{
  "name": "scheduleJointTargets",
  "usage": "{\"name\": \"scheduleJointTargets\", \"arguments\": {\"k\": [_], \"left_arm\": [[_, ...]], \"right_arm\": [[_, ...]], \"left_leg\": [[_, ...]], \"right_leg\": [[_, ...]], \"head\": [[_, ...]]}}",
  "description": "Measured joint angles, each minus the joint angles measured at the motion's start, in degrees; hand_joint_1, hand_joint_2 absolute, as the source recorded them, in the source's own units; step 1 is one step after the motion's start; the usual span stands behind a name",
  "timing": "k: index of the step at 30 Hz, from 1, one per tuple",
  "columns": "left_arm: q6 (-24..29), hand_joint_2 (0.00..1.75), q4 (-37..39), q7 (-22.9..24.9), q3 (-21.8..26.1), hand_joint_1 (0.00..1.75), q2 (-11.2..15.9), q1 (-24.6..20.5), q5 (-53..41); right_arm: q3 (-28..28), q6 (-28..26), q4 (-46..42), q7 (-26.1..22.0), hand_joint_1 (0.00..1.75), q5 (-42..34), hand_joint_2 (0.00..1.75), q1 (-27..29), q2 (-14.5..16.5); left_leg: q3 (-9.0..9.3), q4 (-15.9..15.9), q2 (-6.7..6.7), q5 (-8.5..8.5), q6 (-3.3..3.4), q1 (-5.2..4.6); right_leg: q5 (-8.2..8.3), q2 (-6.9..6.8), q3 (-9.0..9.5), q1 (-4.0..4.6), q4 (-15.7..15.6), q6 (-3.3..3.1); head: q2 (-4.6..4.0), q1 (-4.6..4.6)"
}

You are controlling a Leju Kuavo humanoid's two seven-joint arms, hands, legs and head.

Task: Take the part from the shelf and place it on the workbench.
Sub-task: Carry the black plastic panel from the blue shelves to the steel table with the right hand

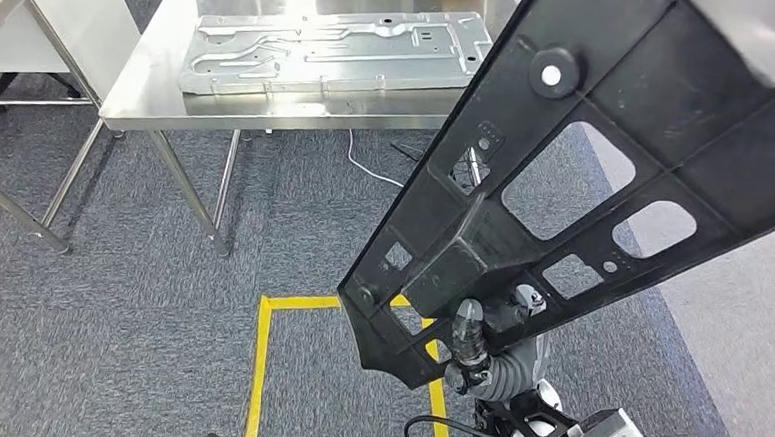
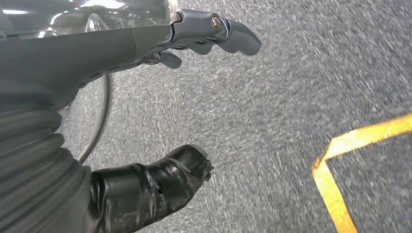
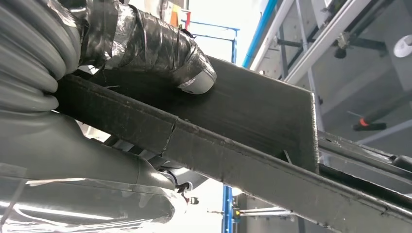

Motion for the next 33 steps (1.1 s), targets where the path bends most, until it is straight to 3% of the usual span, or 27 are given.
{"name": "scheduleJointTargets", "arguments": {"k": [1,2,3,4,6,8,10,12,15,16,17,20,21,23,26,28,30,31,32,33], "left_arm": [[0.01,1.75,0.0,-0.06,-0.15,0.0,-0.02,0.11,-0.07],[0.02,1.75,0.0,-0.1,-0.3,0.0,-0.04,0.22,-0.14],[0.03,1.75,0.0,-0.14,-0.44,0.0,-0.07,0.28,-0.2],[0.06,1.75,-0.01,-0.15,-0.56,0.0,-0.05,0.26,-0.24],[0.13,1.75,-0.02,-0.15,-0.72,0.0,-0.02,0.09,-0.28],[0.19,1.75,-0.04,-0.15,-0.83,0.0,0.0,0.07,-0.27],[0.21,1.75,-0.04,-0.14,-0.86,0.0,0.01,0.12,-0.24],[0.2,1.75,-0.04,-0.1,-0.9,0.0,0.01,-0.04,-0.16],[0.09,1.75,-0.04,0.03,-1.0,0.0,-0.02,0.04,0.02],[0.06,1.75,-0.04,0.09,-1.02,0.0,-0.03,0.2,0.11],[0.02,1.75,-0.04,0.14,-1.04,0.0,-0.03,0.34,0.2],[-0.02,1.75,-0.04,0.22,-1.04,0.0,0.1,0.48,0.39],[-0.02,1.75,-0.05,0.22,-1.06,0.0,0.18,0.45,0.45],[-0.02,1.75,-0.06,0.22,-1.09,0.0,0.29,0.53,0.55],[-0.04,1.75,-0.08,0.21,-1.13,0.0,0.16,0.62,0.61],[-0.04,1.75,-0.09,0.21,-1.21,0.0,0.09,0.39,0.69],[-0.05,1.75,-0.09,0.2,-1.38,0.0,0.13,0.25,0.77],[-0.05,1.75,-0.09,0.2,-1.5,0.0,0.11,0.33,0.83],[-0.06,1.75,-0.09,0.2,-1.63,0.0,0.09,0.46,0.88],[-0.06,1.75,-0.09,0.2,-1.75,0.0,0.05,0.59,0.98]], "right_arm": [[0.0,0.08,0.13,0.0,1.75,-0.02,1.75,0.02,0.0],[0.0,0.15,0.22,0.0,1.75,-0.03,1.75,0.02,0.0],[0.0,0.16,0.27,-0.01,1.75,-0.04,1.75,0.01,0.0],[0.0,0.16,0.34,-0.01,1.75,-0.04,1.75,-0.01,0.0],[-0.02,0.16,0.48,-0.09,1.75,-0.04,1.75,-0.06,0.0],[-0.04,0.17,0.57,-0.18,1.75,-0.04,1.75,-0.03,0.0],[-0.06,0.25,0.59,-0.26,1.75,-0.04,1.75,-0.04,0.0],[-0.07,0.34,0.6,-0.33,1.75,-0.05,1.75,-0.16,0.01],[-0.08,0.42,0.67,-0.41,1.75,-0.13,1.75,-0.18,0.02],[-0.08,0.44,0.7,-0.45,1.75,-0.17,1.75,-0.16,0.02],[-0.07,0.45,0.72,-0.48,1.75,-0.2,1.75,-0.15,0.02],[-0.08,0.47,0.74,-0.57,1.75,-0.21,1.75,-0.13,0.02],[-0.09,0.48,0.77,-0.62,1.75,-0.21,1.75,-0.12,0.02],[-0.09,0.5,0.86,-0.64,1.75,-0.22,1.75,-0.04,0.02],[-0.21,0.48,0.91,-0.64,1.75,-0.22,1.75,0.01,0.02],[-0.32,0.46,0.91,-0.69,1.75,-0.21,1.75,-0.01,0.02],[-0.34,0.43,0.96,-0.7,1.75,-0.21,1.75,0.23,0.01],[-0.35,0.4,0.99,-0.69,1.75,-0.21,1.75,0.42,0.0],[-0.36,0.38,1.02,-0.69,1.75,-0.21,1.75,0.56,0.0],[-0.37,0.35,1.03,-0.69,1.75,-0.19,1.75,0.63,0.01]], "left_leg": [[0.39,0.06,-0.04,-0.37,-0.24,0.2],[0.88,0.18,-0.1,-0.81,-0.56,0.47],[1.41,0.38,-0.15,-1.36,-0.98,0.77],[1.87,0.63,-0.22,-1.9,-1.46,1.0],[2.07,1.14,-0.29,-2.87,-2.48,1.14],[2.16,1.65,-0.25,-3.32,-3.26,1.05],[2.04,2.91,-0.17,-3.57,-3.7,1.2],[-0.64,7.45,-0.11,-4.66,-4.02,1.34],[-7.71,17.41,-0.09,-8.19,-4.28,1.33],[-9.2,18.45,-0.1,-8.37,-4.13,1.26],[-9.77,17.56,-0.1,-7.37,-3.79,1.13],[-7.64,7.84,-0.16,0.12,-1.5,0.04],[-6.89,5.4,-0.24,1.15,-0.76,-0.44],[-6.0,3.59,-0.43,1.0,0.02,-1.06],[-3.58,1.9,-0.45,1.38,0.49,-0.77],[-2.42,1.52,-0.34,1.21,0.64,-0.49],[-1.93,1.57,-0.35,0.59,0.65,-0.46],[-1.59,1.63,-0.37,0.17,0.56,-0.45],[-1.13,1.73,-0.39,-0.3,0.44,-0.42],[-0.53,1.84,-0.41,-0.85,0.3,-0.37]], "right_leg": [[0.99,-0.01,-0.74,-0.26,-0.08,0.29],[3.17,-0.04,-0.35,-0.51,-2.33,0.65],[5.91,-0.06,0.87,-0.77,-6.16,0.99],[7.57,-0.04,2.06,-0.81,-9.61,1.2],[8.25,-0.22,3.45,-0.68,-13.36,0.47],[7.6,-0.3,3.6,-0.41,-13.21,-0.99],[7.78,-0.17,4.16,-0.45,-13.28,-1.95],[7.55,-0.15,4.81,-0.49,-13.52,-2.57],[6.74,-0.06,5.8,-0.13,-13.78,-3.0],[6.37,0.06,6.27,0.06,-13.8,-3.07],[5.95,0.19,6.84,0.29,-13.81,-3.11],[4.68,0.4,8.69,0.89,-13.98,-3.05],[4.3,0.47,9.06,0.87,-14.08,-2.83],[4.12,0.58,9.78,0.7,-14.01,-2.15],[3.56,0.49,10.04,0.69,-12.19,-1.32],[1.13,0.43,7.43,0.51,-7.36,-0.85],[-1.51,0.4,2.98,0.29,-1.12,-0.4],[-1.79,0.38,1.22,0.2,0.47,-0.24],[-0.89,0.35,0.36,0.16,0.14,-0.11],[1.15,0.31,0.42,0.13,-2.04,-0.09]], "head": [[-0.01,0.01],[-0.01,0.02],[-0.01,0.03],[-0.01,0.1],[-0.01,0.49],[0.0,0.68],[0.0,0.45],[0.0,0.15],[-0.01,-0.05],[-0.01,-0.04],[-0.01,-0.06],[0.0,0.06],[0.0,0.13],[0.0,0.18],[-0.01,0.15],[0.0,0.36],[0.0,0.56],[0.0,0.57],[0.0,0.58],[0.0,0.59]]}}
